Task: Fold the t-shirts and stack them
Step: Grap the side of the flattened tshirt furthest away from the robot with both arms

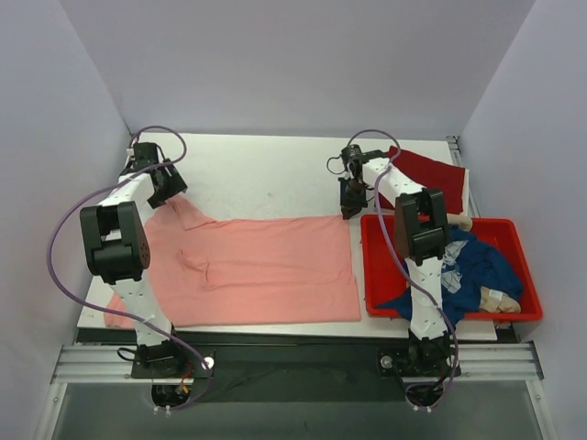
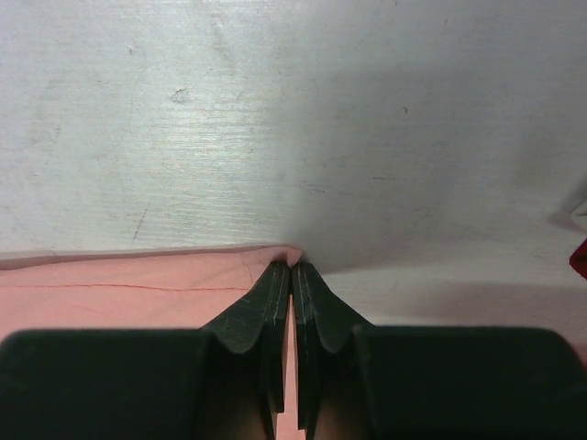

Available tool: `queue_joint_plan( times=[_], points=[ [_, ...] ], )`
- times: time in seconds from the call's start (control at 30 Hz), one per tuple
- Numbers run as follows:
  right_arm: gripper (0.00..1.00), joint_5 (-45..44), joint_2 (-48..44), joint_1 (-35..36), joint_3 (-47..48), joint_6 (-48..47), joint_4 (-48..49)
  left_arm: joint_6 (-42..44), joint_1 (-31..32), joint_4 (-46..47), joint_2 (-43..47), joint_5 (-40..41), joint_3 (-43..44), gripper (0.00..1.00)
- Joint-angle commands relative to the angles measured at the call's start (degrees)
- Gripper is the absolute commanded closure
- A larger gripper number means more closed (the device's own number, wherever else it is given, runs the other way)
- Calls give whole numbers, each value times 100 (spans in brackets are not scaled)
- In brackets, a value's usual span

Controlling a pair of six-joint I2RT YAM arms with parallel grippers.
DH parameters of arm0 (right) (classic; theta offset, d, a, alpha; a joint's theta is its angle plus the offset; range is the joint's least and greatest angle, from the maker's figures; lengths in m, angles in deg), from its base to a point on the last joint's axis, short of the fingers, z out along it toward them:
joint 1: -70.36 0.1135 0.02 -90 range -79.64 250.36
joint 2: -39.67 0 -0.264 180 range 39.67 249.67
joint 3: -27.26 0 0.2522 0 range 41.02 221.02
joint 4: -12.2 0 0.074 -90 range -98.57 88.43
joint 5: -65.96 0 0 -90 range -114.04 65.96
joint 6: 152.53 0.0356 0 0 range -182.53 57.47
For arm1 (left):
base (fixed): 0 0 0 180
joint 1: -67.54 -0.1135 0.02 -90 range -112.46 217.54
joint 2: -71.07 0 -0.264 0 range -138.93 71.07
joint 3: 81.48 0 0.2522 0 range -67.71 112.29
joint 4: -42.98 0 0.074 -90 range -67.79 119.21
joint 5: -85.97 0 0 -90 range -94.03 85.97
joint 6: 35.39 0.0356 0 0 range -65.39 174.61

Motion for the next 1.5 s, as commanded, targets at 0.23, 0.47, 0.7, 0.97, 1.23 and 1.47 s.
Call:
queue_joint_plan(
  times=[0.23, 0.47, 0.7, 0.97, 1.23, 1.47],
  points=[
    [96, 53, 54, -5, -87, 90, -208, 60, -163, 305, -451, 420, 638, 34],
    [96, 79, 2, 4, -122, 116, -234, 77, -295, 455, -829, 219, 919, 43],
    [97, 62, -16, 4, -114, 116, -278, 192, -304, 332, -1260, 121, 1323, 50],
    [97, 44, 10, -5, -70, 125, -348, 244, -304, 297, -1383, 112, 1499, 61],
    [98, 27, 2, 4, -17, 143, -375, 350, -304, 139, -1366, 191, 1570, 72],
    [100, 18, -51, 4, 53, 187, -392, 402, -304, 86, -1252, 104, 1526, 100]
  ],
)
